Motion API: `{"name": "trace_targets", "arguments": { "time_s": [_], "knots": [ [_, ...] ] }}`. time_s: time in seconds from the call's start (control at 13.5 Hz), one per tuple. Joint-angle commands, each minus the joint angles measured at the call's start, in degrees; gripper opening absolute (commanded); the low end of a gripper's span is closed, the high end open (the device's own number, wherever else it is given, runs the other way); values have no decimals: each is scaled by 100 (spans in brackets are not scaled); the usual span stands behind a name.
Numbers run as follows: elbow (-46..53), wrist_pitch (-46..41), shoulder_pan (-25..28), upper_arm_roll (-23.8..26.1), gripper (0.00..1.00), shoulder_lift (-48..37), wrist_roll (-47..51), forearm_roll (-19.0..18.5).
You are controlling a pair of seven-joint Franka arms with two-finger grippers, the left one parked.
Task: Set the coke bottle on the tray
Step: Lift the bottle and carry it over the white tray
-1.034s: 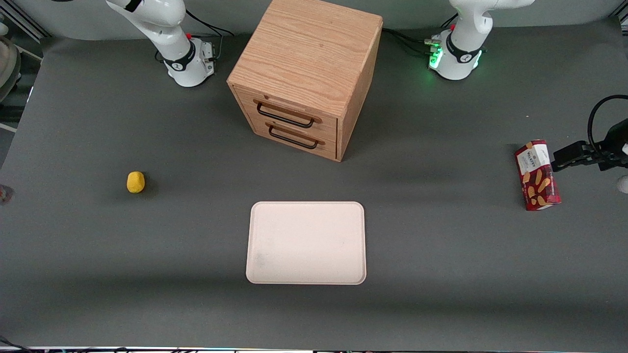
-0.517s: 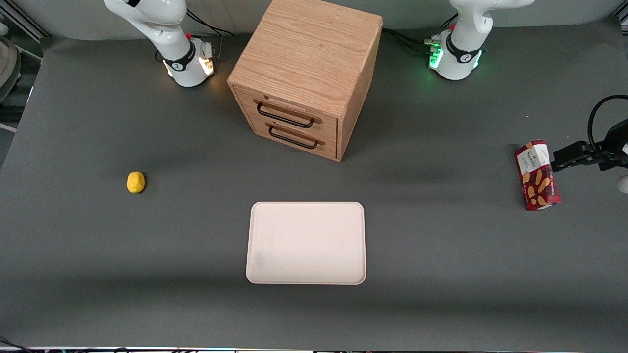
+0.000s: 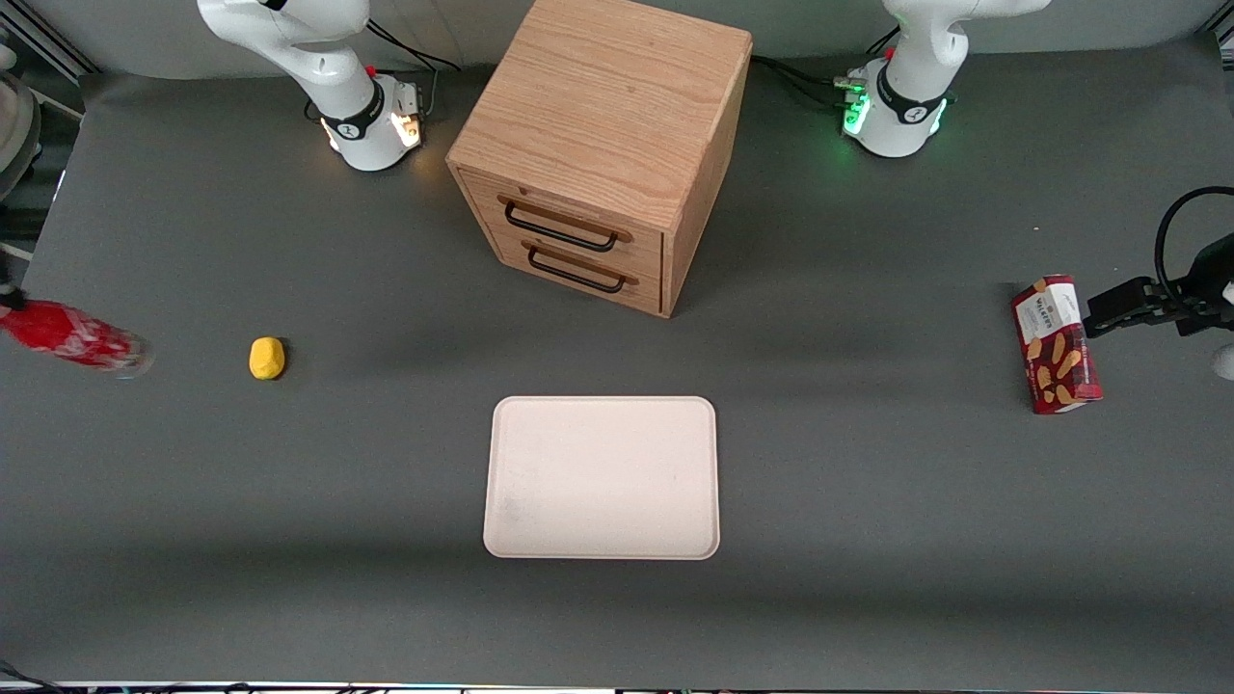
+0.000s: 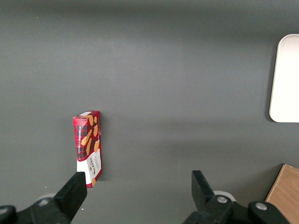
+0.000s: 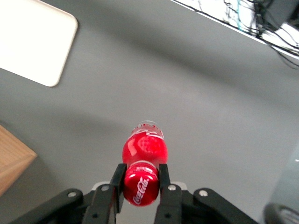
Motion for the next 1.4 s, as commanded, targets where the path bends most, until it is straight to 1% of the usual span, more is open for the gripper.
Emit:
{"name": "trace_targets", "arguments": {
  "time_s": [0.0, 0.15, 0.3, 0.52, 0.67, 0.74, 0.96, 1.03, 1.33],
  "knots": [
    [-63, 38, 730, -91, 0, 15, 1033, 268],
    [-63, 160, 1293, -91, 0, 95, 1886, 286],
    [-63, 380, 1768, -82, 0, 244, 2476, 295],
    [-55, 810, 2323, -82, 0, 463, 3364, 549],
    [-55, 987, 2622, -73, 0, 508, 3752, 550],
    [-55, 1005, 2719, -65, 0, 534, 3910, 550],
    [-55, 1075, 2746, -56, 0, 692, 3990, 550],
    [-55, 1084, 2738, -56, 0, 815, 3973, 550],
    [-63, 1566, 2694, -65, 0, 1429, 3920, 523]
  ]
}}
